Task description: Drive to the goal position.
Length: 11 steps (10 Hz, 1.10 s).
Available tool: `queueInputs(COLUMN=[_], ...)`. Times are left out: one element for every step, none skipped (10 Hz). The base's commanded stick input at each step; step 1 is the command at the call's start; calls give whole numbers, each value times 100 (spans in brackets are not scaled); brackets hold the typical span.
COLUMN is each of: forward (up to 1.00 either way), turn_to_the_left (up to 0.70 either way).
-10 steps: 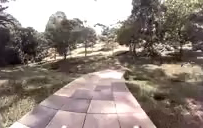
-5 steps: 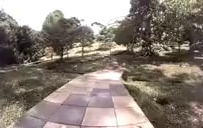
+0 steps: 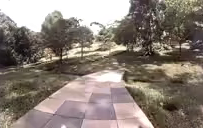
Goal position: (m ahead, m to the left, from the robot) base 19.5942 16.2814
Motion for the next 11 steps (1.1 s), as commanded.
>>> queueInputs(forward=[45, 45, 45, 45, 45, 45, 45, 45, 45, 45, 45], turn_to_the_left=[0, 0, 0, -4, -14, -27, -27, -27, -27, -23, -4])
